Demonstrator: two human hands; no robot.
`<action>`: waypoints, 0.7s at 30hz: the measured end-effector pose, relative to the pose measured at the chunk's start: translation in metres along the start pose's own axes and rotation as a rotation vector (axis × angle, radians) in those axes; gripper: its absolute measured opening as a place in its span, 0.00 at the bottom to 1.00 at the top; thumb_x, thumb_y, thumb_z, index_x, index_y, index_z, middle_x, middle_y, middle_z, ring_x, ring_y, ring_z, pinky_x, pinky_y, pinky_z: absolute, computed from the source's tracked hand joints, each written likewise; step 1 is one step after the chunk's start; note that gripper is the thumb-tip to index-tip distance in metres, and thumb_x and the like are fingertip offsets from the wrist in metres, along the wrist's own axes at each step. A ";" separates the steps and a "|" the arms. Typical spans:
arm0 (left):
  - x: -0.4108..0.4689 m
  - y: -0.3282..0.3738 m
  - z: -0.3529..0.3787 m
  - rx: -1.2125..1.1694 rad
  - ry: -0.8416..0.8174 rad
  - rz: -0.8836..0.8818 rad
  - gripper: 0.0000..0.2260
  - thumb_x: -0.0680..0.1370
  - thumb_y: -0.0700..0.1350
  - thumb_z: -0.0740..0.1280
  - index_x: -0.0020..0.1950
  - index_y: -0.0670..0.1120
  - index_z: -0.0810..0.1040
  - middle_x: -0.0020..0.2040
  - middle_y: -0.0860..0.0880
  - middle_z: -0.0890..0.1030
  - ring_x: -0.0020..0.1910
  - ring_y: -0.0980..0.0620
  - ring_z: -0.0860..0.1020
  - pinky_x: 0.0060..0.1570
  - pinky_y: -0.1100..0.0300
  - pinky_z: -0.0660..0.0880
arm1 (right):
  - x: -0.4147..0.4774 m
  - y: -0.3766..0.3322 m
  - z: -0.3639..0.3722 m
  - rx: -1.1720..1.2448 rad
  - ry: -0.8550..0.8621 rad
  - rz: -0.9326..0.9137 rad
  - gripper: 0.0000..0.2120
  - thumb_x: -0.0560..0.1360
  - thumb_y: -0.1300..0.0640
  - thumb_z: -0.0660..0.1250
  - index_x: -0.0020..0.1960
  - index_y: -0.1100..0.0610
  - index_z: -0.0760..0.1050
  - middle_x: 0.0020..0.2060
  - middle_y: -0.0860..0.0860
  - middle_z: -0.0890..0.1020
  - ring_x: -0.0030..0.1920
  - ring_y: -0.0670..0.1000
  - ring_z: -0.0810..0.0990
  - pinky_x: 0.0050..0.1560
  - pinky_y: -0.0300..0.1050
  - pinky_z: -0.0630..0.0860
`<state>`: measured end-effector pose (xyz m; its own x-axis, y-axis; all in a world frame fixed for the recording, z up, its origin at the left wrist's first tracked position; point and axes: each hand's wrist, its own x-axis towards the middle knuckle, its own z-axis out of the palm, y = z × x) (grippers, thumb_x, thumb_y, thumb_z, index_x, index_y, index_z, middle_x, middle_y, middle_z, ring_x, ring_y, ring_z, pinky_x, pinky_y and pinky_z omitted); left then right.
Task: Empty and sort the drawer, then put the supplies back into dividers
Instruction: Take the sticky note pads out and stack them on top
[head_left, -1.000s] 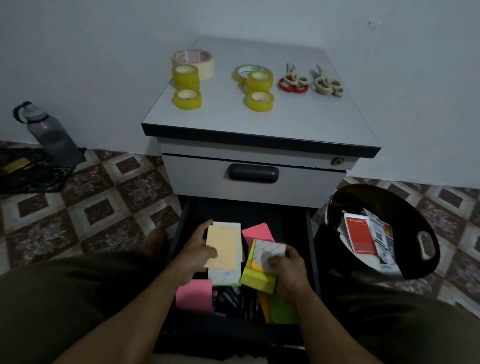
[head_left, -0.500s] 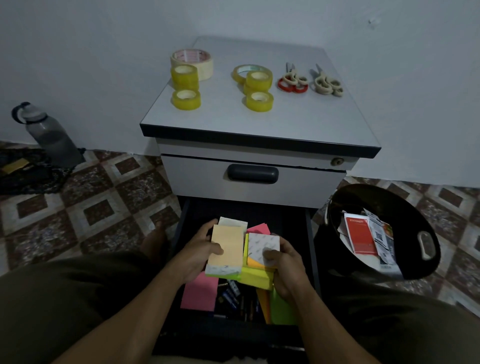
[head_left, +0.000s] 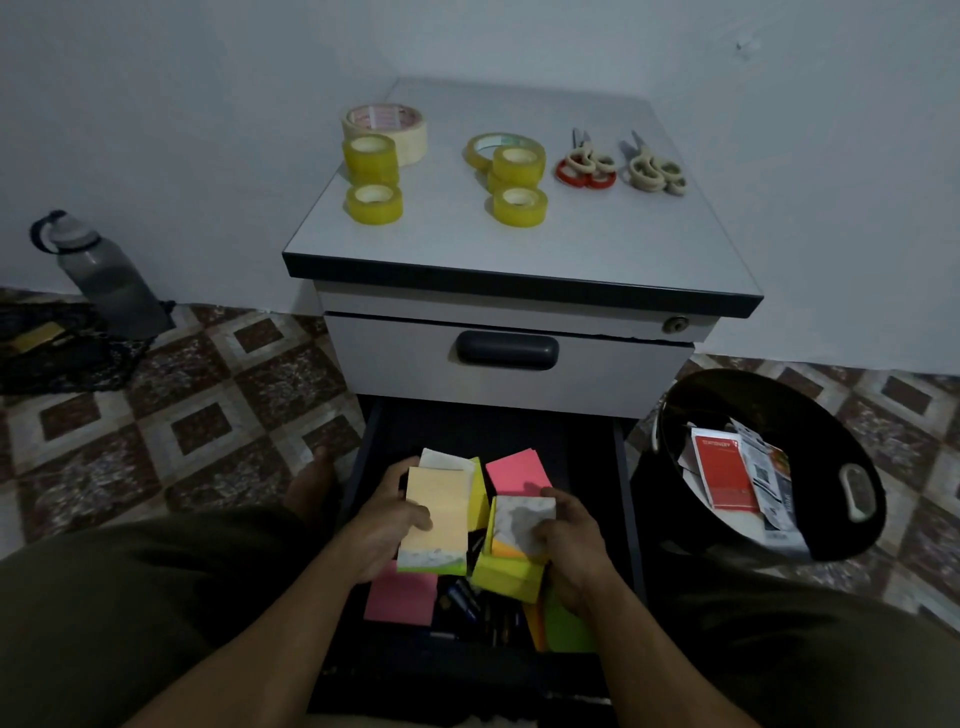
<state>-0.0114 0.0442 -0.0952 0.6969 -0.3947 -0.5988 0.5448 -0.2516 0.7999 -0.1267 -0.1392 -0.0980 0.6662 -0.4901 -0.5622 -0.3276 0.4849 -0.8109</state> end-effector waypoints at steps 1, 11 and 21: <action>-0.001 0.000 -0.001 0.001 0.006 0.002 0.34 0.73 0.25 0.61 0.71 0.55 0.66 0.57 0.39 0.77 0.54 0.38 0.78 0.45 0.48 0.77 | 0.001 -0.003 -0.001 0.025 0.016 0.015 0.22 0.74 0.77 0.56 0.60 0.62 0.78 0.54 0.62 0.83 0.47 0.58 0.83 0.40 0.48 0.82; -0.008 0.001 0.008 0.005 -0.094 -0.037 0.35 0.73 0.24 0.62 0.71 0.57 0.66 0.56 0.41 0.78 0.54 0.40 0.79 0.45 0.49 0.79 | 0.013 -0.017 -0.007 0.152 0.092 -0.003 0.18 0.73 0.74 0.59 0.53 0.58 0.77 0.53 0.61 0.80 0.50 0.64 0.79 0.47 0.62 0.79; -0.010 0.010 0.013 -0.069 -0.123 0.001 0.35 0.73 0.24 0.62 0.70 0.58 0.69 0.56 0.39 0.78 0.52 0.40 0.80 0.43 0.49 0.81 | 0.011 -0.019 -0.001 0.032 0.053 -0.085 0.15 0.74 0.73 0.65 0.54 0.56 0.78 0.53 0.59 0.82 0.52 0.63 0.81 0.54 0.64 0.79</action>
<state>-0.0195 0.0338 -0.0807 0.6372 -0.5017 -0.5851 0.5779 -0.1913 0.7934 -0.1137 -0.1543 -0.0892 0.6540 -0.5675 -0.5003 -0.2491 0.4629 -0.8507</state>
